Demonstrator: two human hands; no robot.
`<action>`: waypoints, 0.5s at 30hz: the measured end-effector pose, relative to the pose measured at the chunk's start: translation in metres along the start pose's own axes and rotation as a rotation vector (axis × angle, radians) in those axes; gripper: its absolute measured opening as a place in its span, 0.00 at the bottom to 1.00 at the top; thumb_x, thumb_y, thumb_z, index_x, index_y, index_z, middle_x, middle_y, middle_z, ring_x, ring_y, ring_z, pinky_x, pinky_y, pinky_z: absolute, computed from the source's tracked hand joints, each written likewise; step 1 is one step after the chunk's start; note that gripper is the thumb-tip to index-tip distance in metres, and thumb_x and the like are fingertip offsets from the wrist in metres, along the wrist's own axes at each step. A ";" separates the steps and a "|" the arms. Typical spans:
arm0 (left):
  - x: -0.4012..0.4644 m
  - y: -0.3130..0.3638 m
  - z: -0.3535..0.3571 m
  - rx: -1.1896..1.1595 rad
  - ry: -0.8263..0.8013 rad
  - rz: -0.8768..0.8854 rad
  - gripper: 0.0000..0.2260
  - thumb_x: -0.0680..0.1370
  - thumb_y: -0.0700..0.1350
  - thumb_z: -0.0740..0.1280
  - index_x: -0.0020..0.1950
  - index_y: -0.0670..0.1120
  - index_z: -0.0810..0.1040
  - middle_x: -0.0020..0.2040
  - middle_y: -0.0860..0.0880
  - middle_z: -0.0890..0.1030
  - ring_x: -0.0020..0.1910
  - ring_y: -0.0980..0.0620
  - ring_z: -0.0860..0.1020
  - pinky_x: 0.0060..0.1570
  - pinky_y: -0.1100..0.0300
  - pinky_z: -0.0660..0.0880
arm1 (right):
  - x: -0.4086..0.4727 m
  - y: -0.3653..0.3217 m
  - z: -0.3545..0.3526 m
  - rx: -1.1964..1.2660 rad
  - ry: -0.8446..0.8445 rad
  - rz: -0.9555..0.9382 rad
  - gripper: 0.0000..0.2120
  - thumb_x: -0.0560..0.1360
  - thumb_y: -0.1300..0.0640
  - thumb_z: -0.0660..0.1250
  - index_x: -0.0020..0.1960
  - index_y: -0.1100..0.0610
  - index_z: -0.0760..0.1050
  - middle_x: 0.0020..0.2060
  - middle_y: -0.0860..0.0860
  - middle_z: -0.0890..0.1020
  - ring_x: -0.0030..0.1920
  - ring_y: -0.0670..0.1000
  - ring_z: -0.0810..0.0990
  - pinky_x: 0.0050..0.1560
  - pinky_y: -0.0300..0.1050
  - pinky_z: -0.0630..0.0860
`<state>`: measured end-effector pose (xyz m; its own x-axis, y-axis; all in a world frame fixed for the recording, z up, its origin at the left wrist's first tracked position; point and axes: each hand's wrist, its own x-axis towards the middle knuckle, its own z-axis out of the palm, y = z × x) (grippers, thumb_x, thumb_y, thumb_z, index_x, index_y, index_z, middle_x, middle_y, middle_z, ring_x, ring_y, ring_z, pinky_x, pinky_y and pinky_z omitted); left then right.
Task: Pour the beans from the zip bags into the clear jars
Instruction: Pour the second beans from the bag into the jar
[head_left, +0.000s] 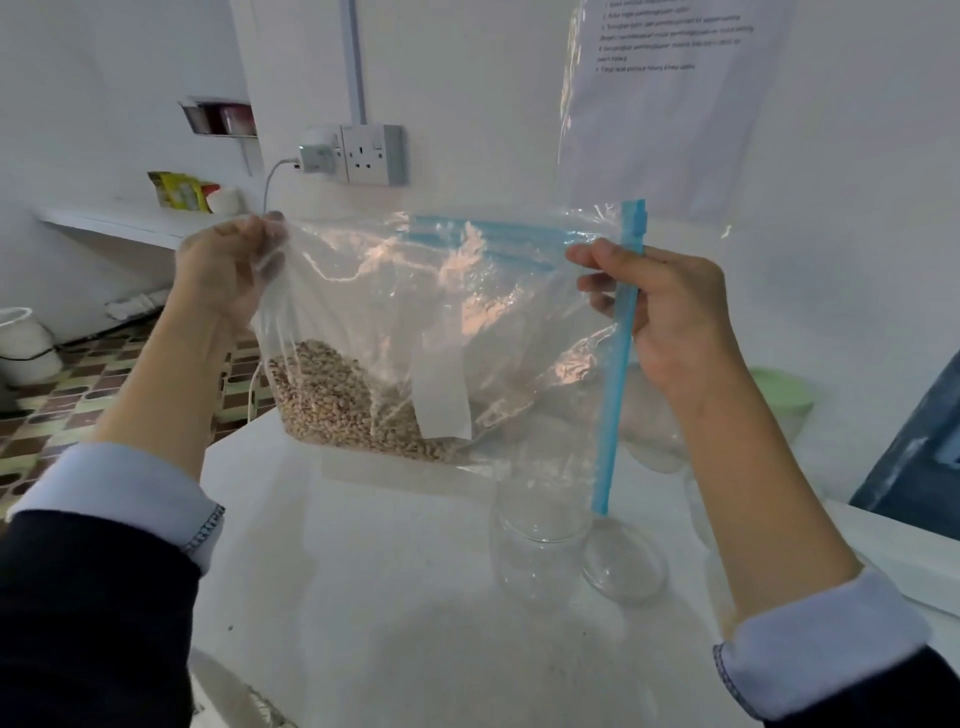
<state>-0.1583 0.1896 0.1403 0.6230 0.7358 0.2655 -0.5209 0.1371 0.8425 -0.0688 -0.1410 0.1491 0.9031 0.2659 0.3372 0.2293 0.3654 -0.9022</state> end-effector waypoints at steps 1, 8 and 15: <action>-0.002 0.001 0.000 0.036 0.001 0.009 0.12 0.78 0.32 0.57 0.40 0.43 0.75 0.42 0.49 0.81 0.40 0.57 0.80 0.45 0.60 0.76 | -0.001 0.001 -0.001 0.005 0.003 0.000 0.02 0.72 0.63 0.71 0.42 0.61 0.82 0.39 0.52 0.86 0.35 0.49 0.80 0.39 0.37 0.76; 0.003 0.005 -0.008 -0.041 0.067 0.004 0.13 0.74 0.31 0.65 0.33 0.42 0.79 0.38 0.46 0.81 0.41 0.51 0.82 0.51 0.52 0.79 | -0.001 0.011 0.002 0.002 -0.013 0.020 0.04 0.72 0.61 0.72 0.43 0.61 0.83 0.43 0.56 0.85 0.38 0.51 0.80 0.41 0.40 0.77; 0.003 0.002 -0.014 0.001 0.053 0.042 0.12 0.74 0.34 0.69 0.30 0.41 0.81 0.30 0.48 0.81 0.32 0.54 0.78 0.39 0.62 0.76 | 0.001 0.016 0.015 0.064 -0.009 0.042 0.02 0.72 0.63 0.71 0.41 0.61 0.83 0.41 0.55 0.86 0.35 0.48 0.79 0.40 0.39 0.76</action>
<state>-0.1655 0.2010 0.1365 0.5690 0.7748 0.2756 -0.5456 0.1049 0.8315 -0.0694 -0.1214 0.1396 0.9081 0.2899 0.3022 0.1676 0.4096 -0.8967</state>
